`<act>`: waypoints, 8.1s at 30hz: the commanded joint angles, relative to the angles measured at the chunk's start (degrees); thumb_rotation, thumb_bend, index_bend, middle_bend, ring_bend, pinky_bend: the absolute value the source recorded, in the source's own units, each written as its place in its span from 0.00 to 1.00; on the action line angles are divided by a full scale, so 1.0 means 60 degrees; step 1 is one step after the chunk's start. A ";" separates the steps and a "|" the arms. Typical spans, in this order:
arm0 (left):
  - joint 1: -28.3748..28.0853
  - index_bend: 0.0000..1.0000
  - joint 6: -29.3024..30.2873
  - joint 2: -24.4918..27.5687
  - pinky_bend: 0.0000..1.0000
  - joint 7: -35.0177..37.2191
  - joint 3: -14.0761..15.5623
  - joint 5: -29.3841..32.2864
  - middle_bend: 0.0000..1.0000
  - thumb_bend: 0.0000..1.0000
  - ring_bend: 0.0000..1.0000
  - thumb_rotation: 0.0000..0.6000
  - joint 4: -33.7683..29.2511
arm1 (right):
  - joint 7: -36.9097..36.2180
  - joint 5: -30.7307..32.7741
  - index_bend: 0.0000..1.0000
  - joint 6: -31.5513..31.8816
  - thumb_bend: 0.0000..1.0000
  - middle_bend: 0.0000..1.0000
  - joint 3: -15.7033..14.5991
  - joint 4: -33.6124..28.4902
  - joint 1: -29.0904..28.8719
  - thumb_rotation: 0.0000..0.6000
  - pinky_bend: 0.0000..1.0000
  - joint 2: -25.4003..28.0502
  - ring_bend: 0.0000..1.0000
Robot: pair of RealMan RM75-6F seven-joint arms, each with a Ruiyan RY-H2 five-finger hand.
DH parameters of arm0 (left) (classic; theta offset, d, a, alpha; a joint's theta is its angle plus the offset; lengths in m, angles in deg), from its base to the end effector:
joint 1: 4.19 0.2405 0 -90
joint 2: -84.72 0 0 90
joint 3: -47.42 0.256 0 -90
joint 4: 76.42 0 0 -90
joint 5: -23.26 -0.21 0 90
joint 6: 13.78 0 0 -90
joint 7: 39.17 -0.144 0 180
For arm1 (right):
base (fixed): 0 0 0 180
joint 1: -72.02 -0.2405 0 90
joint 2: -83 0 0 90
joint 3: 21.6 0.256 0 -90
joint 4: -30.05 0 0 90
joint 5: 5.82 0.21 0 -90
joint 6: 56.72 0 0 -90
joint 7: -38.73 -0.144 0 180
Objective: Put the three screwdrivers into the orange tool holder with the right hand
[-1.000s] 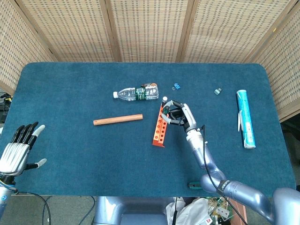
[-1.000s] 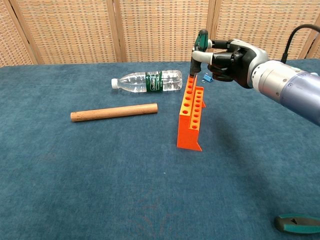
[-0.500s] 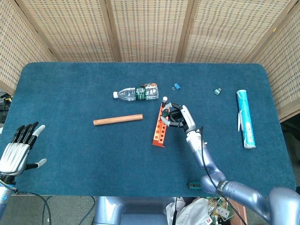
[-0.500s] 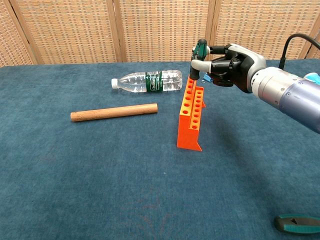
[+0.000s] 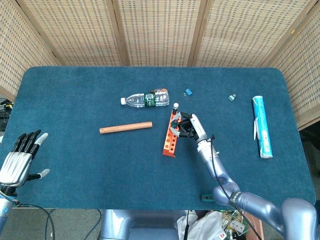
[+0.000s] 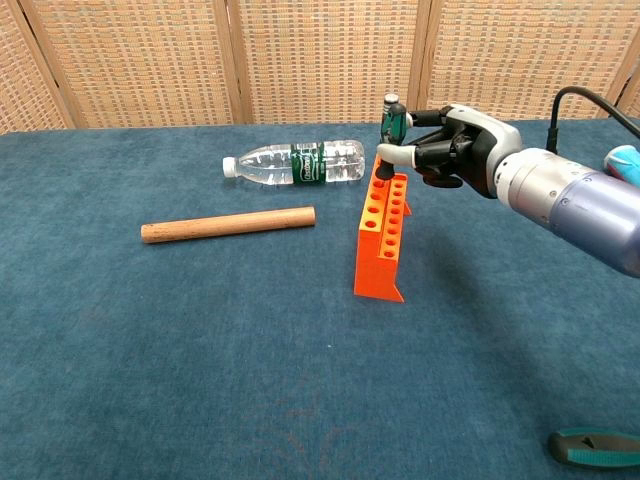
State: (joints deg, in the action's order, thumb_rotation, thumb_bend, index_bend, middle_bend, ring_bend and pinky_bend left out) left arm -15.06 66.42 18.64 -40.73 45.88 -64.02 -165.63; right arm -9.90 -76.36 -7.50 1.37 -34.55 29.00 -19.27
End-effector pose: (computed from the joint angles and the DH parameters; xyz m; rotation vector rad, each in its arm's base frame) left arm -0.3026 0.2088 0.1376 -1.5368 -0.8649 -0.8891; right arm -0.1351 -0.3938 -0.0425 1.1235 -1.9823 1.6689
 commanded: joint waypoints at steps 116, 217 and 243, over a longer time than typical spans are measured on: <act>0.0504 0.00 0.1354 0.0348 0.00 0.0370 0.0370 -0.1353 0.00 0.00 0.00 1.00 -0.0284 | 0.7984 -0.2834 0.15 0.1642 0.00 0.00 -0.4108 -0.6490 0.3623 1.00 0.00 0.7528 0.00; 0.0688 0.00 0.1607 0.0292 0.00 0.0195 0.0357 -0.1571 0.00 0.00 0.00 1.00 -0.0244 | 0.8936 -0.2767 0.56 0.1785 0.40 0.00 -0.4932 -0.4239 0.4137 1.00 0.00 0.3768 0.00; 0.0724 0.00 0.1691 0.0324 0.00 0.0265 0.0380 -0.1653 0.00 0.00 0.00 1.00 -0.0247 | 0.7410 -0.3003 0.61 0.2336 0.40 0.00 -0.4570 -0.5769 0.3971 1.00 0.00 0.4951 0.00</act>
State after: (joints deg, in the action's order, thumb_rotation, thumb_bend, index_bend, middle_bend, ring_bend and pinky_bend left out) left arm -10.71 76.56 20.58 -39.14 48.16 -73.94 -167.11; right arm 34.83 -94.45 6.41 -26.23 -68.85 52.93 10.21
